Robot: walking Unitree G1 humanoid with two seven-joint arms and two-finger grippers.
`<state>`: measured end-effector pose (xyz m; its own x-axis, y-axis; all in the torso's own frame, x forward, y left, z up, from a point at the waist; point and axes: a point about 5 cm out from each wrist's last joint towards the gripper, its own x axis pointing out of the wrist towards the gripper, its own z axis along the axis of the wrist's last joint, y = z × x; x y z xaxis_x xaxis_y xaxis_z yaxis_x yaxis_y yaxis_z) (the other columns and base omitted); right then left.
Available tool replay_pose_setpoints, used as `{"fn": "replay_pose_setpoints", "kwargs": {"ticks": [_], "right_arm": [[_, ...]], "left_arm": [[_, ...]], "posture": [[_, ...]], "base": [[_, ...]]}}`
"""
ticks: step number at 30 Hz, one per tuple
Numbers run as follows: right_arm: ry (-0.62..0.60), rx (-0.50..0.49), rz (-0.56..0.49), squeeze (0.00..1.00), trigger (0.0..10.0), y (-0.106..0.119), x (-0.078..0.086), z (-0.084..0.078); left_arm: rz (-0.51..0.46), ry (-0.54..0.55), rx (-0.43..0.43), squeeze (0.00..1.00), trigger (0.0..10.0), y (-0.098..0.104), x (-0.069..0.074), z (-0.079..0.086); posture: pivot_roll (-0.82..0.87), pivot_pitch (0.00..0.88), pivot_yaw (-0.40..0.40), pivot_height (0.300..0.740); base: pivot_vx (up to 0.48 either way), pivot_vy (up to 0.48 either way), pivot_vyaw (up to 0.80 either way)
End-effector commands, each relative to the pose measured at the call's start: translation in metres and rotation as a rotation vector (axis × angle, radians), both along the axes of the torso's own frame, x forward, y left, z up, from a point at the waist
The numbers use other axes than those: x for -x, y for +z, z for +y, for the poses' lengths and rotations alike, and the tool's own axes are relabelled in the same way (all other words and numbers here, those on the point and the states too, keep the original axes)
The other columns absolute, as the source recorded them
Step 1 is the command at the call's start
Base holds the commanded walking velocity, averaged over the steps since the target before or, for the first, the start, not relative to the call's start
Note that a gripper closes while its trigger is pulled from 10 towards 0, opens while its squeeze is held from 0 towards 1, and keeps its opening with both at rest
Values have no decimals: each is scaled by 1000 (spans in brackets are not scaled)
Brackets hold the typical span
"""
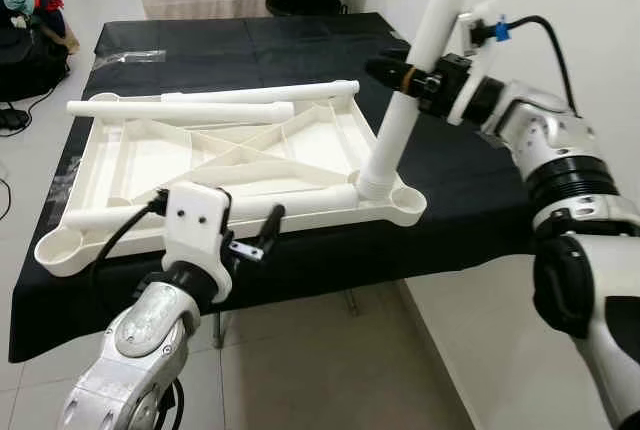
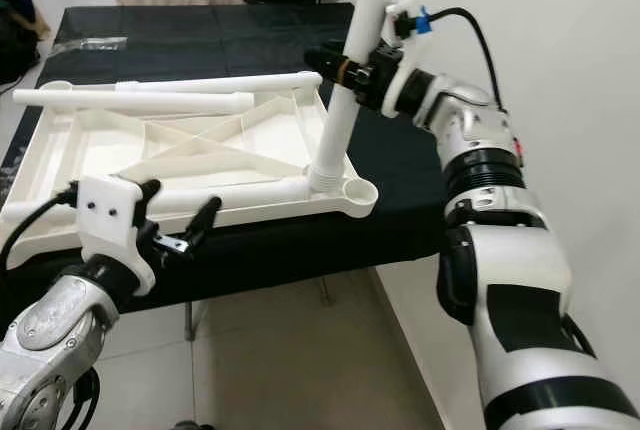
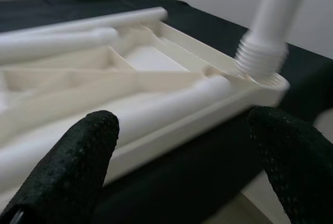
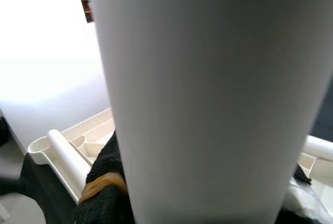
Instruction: Building children table
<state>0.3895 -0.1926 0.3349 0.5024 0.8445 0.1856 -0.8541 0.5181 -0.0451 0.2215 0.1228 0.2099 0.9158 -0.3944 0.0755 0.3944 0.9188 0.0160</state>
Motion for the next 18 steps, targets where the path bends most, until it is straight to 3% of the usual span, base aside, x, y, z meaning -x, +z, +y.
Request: {"fn": "replay_pose_setpoints", "kwargs": {"ticks": [1,3,4,9,13,18], "right_arm": [[112,36,-76,0,10000,7,9,-4],[136,64,-101,0,10000,9,11,-5],[69,150,-134,0,10000,11,9,-9],[30,183,-138,0,10000,12,8,-12],[-54,273,-91,0,10000,-3,4,-20],[-65,261,-87,0,10000,-3,6,-29]], "left_arm": [[62,-167,39,0,10000,-8,18,-15],[85,-211,55,0,10000,-10,24,-19],[112,-244,54,0,10000,-15,31,-25],[116,-249,50,0,10000,-15,34,-27],[133,-259,54,0,10000,-14,41,-26],[150,-290,60,0,10000,-13,52,-26]], "posture": [[100,217,-76,740],[100,217,-76,740],[107,226,-72,740],[116,234,-72,740],[142,265,-56,740],[164,288,-41,740]], "base": [[0,0,0],[0,0,0],[0,0,0],[0,0,0],[0,0,0],[0,0,0]]}}
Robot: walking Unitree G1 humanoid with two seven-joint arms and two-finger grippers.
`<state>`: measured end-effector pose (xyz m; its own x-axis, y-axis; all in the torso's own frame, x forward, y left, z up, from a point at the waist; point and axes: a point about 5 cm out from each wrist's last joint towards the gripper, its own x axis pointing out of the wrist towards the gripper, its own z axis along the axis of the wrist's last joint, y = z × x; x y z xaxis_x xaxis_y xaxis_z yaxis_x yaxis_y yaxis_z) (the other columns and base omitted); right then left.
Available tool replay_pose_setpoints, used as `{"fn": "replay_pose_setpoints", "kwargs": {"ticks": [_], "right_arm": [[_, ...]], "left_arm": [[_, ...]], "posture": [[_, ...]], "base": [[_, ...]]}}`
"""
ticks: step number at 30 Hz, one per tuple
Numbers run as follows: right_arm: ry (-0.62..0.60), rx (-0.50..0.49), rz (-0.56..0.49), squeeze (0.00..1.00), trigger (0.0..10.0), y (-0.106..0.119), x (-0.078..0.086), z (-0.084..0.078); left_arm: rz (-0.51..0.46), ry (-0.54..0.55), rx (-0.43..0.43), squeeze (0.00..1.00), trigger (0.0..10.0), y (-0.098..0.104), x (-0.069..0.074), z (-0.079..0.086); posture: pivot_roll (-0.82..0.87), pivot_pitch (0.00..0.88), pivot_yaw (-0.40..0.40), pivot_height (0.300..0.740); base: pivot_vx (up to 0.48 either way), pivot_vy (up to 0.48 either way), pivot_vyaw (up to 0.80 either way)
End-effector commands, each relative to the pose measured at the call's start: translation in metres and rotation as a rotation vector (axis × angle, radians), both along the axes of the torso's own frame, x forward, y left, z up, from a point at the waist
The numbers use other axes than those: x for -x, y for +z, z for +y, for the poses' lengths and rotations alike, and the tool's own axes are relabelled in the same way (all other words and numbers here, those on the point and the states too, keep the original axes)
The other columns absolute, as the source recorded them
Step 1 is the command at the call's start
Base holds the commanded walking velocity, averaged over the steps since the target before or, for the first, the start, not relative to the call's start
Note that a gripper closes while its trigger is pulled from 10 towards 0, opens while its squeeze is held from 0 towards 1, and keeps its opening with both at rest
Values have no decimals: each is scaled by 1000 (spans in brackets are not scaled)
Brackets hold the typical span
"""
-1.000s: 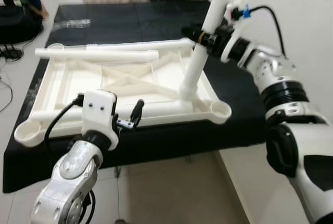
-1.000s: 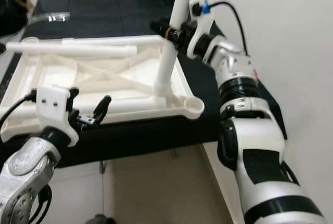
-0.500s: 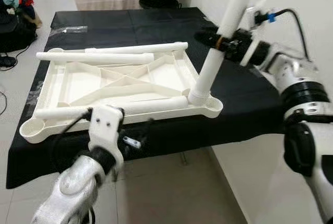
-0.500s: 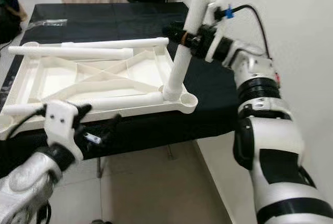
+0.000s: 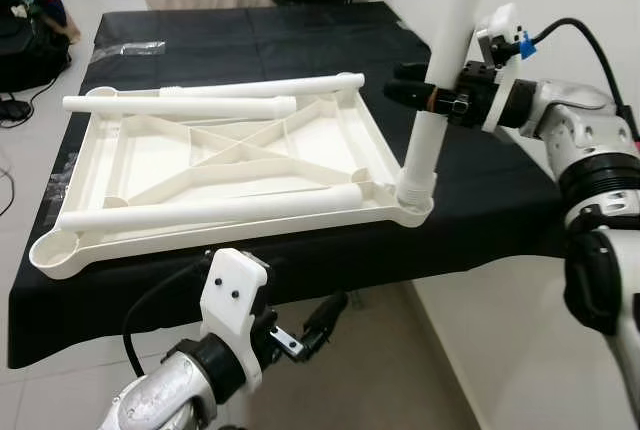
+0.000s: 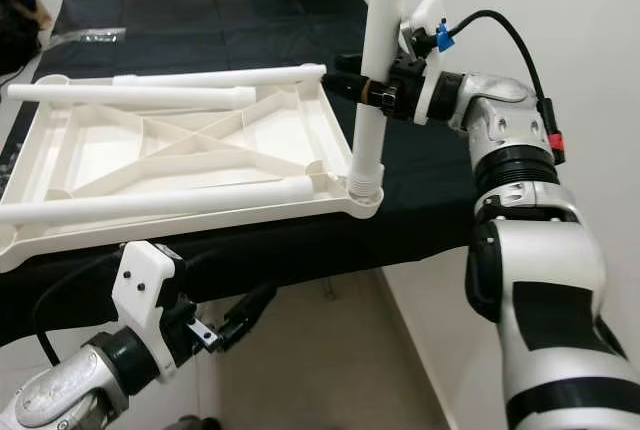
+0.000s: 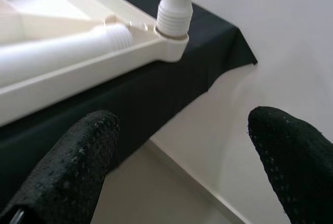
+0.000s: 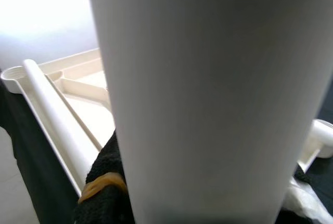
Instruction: Building children table
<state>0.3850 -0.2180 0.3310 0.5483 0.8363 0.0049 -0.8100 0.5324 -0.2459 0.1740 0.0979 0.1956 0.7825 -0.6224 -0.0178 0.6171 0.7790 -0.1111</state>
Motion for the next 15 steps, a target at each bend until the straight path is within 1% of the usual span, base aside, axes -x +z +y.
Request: {"fn": "replay_pose_setpoints", "kwargs": {"ticks": [1,5,7,15], "right_arm": [[3,-12,-16,0,10000,2,2,-5],[38,-42,-17,0,10000,0,3,-5],[67,-46,-2,0,10000,-6,3,-2],[108,-64,17,0,10000,-12,4,1]], "left_arm": [[4,-23,0,0,10000,2,6,0],[2,-25,-4,0,10000,3,7,1],[-6,-24,-18,0,10000,5,4,3],[-21,-8,-28,0,10000,7,1,5]], "posture": [[165,290,-40,740],[168,296,-27,740],[177,294,-16,740],[180,292,-12,740]], "base": [[0,0,0],[0,0,0],[0,0,0],[0,0,0]]}}
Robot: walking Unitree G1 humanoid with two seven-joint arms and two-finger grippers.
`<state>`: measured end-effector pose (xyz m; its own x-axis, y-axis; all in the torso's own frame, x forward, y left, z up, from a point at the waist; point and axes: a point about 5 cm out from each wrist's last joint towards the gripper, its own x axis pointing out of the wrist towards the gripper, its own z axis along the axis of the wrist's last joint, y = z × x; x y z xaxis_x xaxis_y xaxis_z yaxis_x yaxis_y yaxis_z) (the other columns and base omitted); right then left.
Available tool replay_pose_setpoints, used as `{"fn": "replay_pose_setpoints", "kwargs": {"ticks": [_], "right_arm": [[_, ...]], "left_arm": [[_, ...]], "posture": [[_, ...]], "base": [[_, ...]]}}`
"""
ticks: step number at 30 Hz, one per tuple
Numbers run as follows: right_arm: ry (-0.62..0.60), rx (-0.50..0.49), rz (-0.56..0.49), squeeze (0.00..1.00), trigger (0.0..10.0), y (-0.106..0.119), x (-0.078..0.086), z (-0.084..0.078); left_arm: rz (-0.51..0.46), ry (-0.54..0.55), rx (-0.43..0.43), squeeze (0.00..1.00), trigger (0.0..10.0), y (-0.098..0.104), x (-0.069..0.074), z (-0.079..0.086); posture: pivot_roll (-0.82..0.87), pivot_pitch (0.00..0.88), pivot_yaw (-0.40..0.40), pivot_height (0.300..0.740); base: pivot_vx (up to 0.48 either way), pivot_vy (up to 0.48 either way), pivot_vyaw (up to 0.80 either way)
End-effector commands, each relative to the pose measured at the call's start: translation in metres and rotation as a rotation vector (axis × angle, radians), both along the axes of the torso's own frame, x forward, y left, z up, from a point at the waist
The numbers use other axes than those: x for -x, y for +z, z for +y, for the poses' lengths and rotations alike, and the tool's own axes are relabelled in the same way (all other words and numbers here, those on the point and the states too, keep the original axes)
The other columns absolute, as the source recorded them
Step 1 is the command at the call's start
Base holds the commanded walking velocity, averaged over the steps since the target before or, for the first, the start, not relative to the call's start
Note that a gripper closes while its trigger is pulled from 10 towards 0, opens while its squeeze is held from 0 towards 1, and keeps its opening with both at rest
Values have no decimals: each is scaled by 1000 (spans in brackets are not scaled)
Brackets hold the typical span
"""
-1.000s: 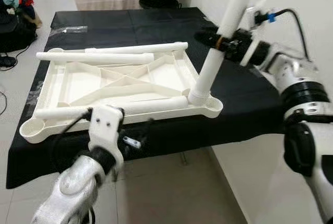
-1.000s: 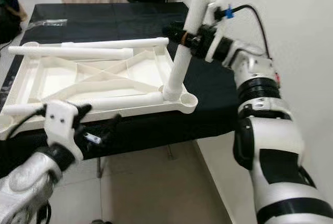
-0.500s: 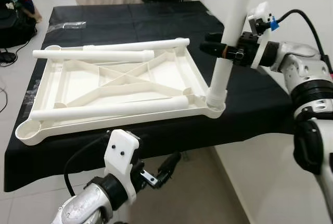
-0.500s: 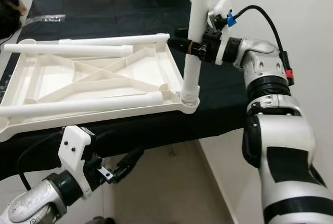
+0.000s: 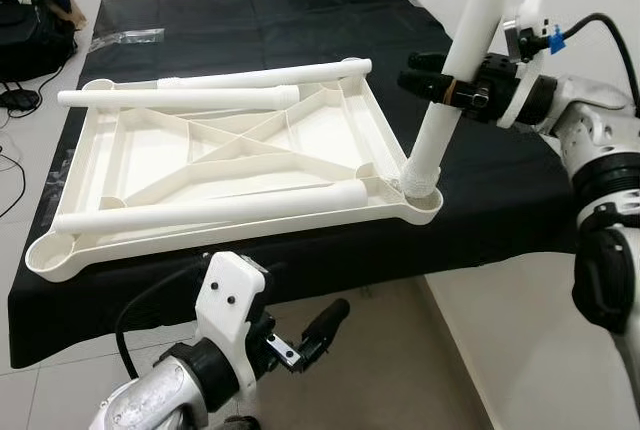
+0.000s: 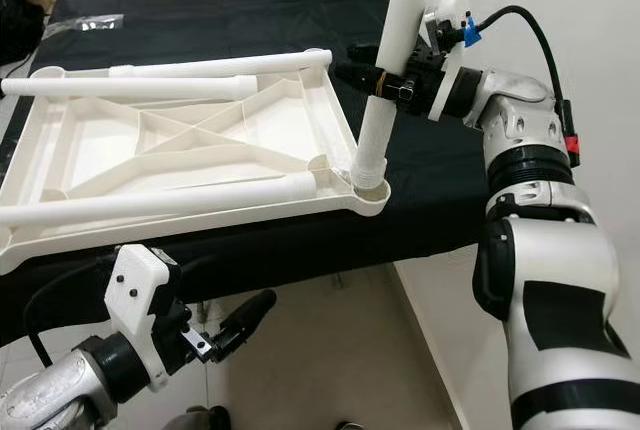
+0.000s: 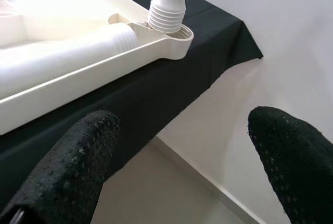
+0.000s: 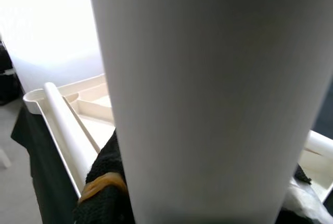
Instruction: Building children table
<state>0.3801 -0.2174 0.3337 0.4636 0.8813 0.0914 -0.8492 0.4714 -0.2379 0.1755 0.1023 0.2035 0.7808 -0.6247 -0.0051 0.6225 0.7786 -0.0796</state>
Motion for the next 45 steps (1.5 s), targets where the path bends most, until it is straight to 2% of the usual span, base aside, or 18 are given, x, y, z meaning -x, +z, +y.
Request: {"fn": "replay_pose_setpoints", "kwargs": {"ticks": [1,26,34,41,45], "right_arm": [[26,15,56,0,10000,-16,0,-1],[-21,63,110,0,10000,-28,8,-27],[5,72,132,0,10000,-38,11,-30],[-14,73,143,0,10000,-41,12,-35],[-61,74,165,0,10000,-51,9,-33]], "left_arm": [[6,-1,-16,0,10000,0,1,2],[-23,21,-38,0,10000,7,-5,8],[-29,26,-41,0,10000,8,-7,9],[-34,27,-42,0,10000,9,-8,9],[-48,30,-42,0,10000,12,-9,9]], "posture": [[181,287,-10,740],[180,284,-8,740],[180,282,-4,740],[179,283,-3,740],[180,283,-6,740]], "base": [[0,0,0],[0,0,0],[0,0,0],[0,0,0],[0,0,0]]}}
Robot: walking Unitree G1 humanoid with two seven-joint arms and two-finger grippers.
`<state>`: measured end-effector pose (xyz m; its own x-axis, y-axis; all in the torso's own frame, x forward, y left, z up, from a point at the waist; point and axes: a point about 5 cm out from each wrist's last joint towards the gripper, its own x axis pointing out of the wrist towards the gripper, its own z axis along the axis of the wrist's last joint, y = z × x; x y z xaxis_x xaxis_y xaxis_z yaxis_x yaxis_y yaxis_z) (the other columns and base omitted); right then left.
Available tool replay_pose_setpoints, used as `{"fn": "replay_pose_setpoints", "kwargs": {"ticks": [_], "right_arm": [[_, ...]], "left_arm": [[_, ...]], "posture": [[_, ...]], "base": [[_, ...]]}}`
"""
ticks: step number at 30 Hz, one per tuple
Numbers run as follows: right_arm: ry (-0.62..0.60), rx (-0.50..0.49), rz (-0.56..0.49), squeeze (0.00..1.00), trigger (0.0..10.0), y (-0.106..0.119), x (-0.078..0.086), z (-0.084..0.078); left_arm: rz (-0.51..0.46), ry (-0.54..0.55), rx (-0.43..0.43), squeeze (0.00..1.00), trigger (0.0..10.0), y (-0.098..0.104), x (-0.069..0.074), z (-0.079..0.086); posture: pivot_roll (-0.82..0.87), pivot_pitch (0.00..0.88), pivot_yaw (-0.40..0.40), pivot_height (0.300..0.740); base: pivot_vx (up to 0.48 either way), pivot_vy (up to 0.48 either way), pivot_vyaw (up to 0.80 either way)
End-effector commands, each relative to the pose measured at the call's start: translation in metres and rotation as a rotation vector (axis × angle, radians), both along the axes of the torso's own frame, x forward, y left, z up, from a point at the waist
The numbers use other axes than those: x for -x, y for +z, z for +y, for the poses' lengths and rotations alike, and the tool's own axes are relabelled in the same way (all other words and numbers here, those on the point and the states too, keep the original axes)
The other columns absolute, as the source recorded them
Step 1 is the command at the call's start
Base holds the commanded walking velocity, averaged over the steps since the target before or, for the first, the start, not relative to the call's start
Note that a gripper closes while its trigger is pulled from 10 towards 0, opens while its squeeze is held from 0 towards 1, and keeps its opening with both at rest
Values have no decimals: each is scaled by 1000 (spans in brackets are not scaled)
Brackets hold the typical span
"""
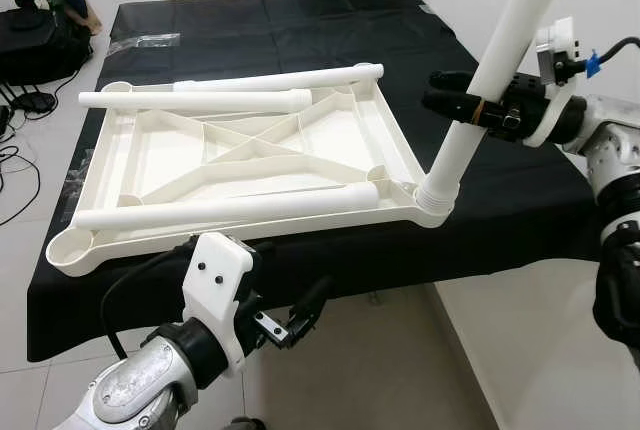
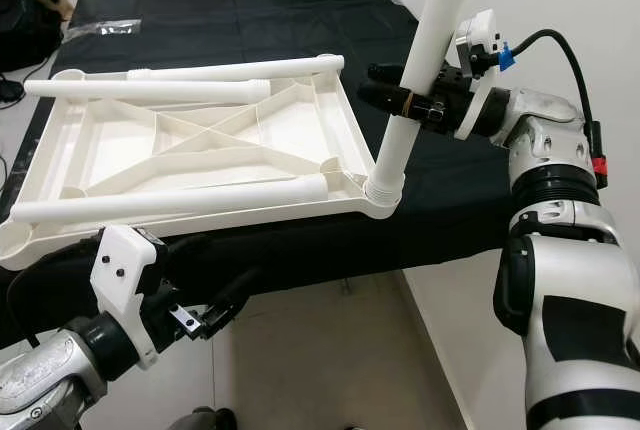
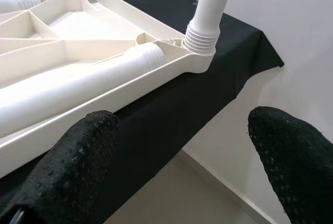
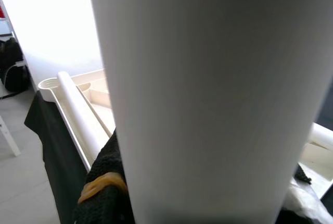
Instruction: Building children table
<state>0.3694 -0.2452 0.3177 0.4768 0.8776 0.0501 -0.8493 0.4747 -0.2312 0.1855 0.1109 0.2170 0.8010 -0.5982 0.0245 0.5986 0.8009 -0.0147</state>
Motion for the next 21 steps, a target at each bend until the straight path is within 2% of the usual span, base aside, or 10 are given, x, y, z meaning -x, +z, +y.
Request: {"fn": "replay_pose_setpoints", "kwargs": {"ticks": [1,2,4,7,12,17,21], "right_arm": [[-62,38,136,0,10000,-36,-2,-5],[-62,38,136,0,10000,-36,-2,-5],[-154,15,136,0,10000,-42,-7,-5],[-178,9,140,0,10000,-43,-9,-5],[-328,-21,123,0,10000,-49,-15,-7],[-366,-33,135,0,10000,-53,-15,-9],[-380,-40,127,0,10000,-57,-18,-2]], "left_arm": [[12,-3,-7,0,10000,-1,0,0],[12,-3,-7,0,10000,-1,0,0],[9,-1,-6,0,10000,0,0,0],[9,-1,-6,0,10000,0,0,0],[2,-2,-3,0,10000,0,0,-1],[-3,-2,-3,0,10000,1,0,-1],[-7,6,-7,0,10000,1,-2,0]], "posture": [[180,283,-6,740],[180,283,-6,740],[175,280,-6,740],[175,280,-6,740],[169,271,-9,740],[169,267,-10,740],[165,262,-11,740]], "base": [[0,0,0],[0,0,0],[0,0,0],[0,0,0],[0,0,0],[0,0,0],[0,0,0]]}}
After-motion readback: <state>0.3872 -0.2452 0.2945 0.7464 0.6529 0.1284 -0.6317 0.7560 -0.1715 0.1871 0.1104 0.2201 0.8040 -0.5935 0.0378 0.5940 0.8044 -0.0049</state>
